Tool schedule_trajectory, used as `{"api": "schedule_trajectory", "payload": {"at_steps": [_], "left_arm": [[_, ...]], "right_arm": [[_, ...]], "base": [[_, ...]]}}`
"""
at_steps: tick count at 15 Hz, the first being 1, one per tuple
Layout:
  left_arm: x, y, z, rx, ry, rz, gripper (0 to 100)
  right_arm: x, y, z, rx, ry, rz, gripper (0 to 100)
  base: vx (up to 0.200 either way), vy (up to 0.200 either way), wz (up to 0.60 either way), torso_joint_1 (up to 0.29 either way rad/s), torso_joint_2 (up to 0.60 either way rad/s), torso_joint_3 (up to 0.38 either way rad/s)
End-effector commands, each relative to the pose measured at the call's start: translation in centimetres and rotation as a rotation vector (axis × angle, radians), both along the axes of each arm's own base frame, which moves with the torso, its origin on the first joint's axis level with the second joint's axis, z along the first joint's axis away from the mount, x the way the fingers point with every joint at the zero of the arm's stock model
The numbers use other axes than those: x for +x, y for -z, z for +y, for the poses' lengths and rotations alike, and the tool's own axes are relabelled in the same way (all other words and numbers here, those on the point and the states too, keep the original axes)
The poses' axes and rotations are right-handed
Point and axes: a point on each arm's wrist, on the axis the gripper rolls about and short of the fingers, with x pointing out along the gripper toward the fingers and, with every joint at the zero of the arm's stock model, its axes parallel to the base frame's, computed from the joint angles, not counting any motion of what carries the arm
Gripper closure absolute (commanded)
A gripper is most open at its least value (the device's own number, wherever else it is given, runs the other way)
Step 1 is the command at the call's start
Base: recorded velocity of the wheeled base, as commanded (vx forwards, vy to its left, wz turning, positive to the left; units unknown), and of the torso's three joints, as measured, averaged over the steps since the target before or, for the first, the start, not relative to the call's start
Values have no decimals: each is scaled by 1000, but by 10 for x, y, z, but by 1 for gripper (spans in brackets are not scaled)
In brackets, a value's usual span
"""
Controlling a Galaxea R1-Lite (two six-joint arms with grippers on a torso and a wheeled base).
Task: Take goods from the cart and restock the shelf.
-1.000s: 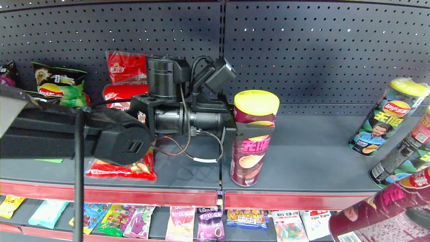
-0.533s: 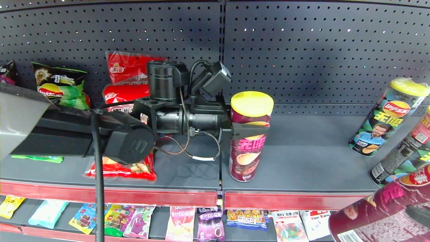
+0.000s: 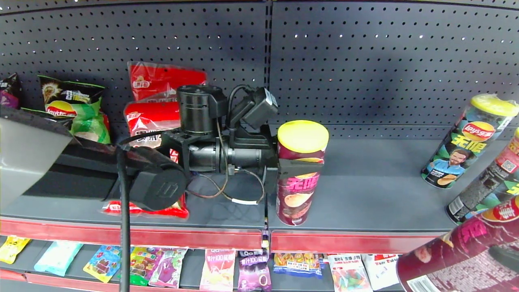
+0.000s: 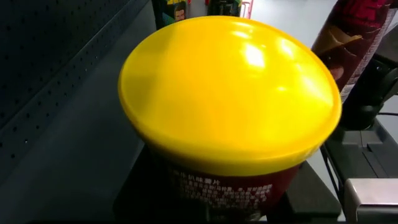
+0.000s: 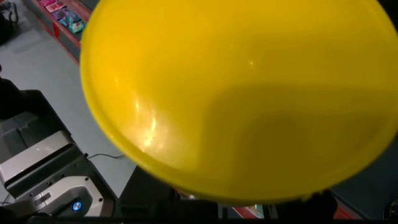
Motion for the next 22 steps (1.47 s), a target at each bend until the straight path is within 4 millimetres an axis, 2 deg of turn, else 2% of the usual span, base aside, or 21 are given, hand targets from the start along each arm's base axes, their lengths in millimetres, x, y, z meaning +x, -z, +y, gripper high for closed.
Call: {"api": "schedule_trajectory", "payload": {"at_steps": [1, 8, 9, 12, 14, 15, 16, 18, 22], "left_arm": [[0, 0, 0, 1, 2, 1, 100], [-1, 4, -2, 4, 14, 11, 100], [-1, 3, -2, 3, 12, 17, 0], [-1, 2, 0, 1, 6, 10, 0], [-2, 0, 3, 1, -4, 10, 0], [-6, -1, 11, 5, -21, 15, 0], [-7, -1, 12, 6, -23, 16, 0], [-19, 1, 37, 27, -83, 41, 0], [-36, 4, 69, 21, -136, 38, 0]], "right_arm": [[1, 0, 0, -1, -1, 3, 100], [2, 0, 1, -3, 2, 6, 100], [2, 0, 1, -4, 1, 7, 100], [6, -2, 3, -5, 2, 10, 100], [14, -10, 6, -6, 4, 11, 100], [25, -18, 11, -11, 7, 17, 100], [26, -19, 11, -12, 6, 16, 100], [54, -28, 23, -34, 15, 57, 100], [87, -35, 35, -68, 35, 87, 100]], "base": [[0, 0, 0, 0, 0, 0], [0, 0, 0, 0, 0, 0], [0, 0, 0, 0, 0, 0], [0, 0, 0, 0, 0, 0], [0, 0, 0, 0, 0, 0], [0, 0, 0, 0, 0, 0], [0, 0, 0, 0, 0, 0], [0, 0, 0, 0, 0, 0], [0, 0, 0, 0, 0, 0]]}}
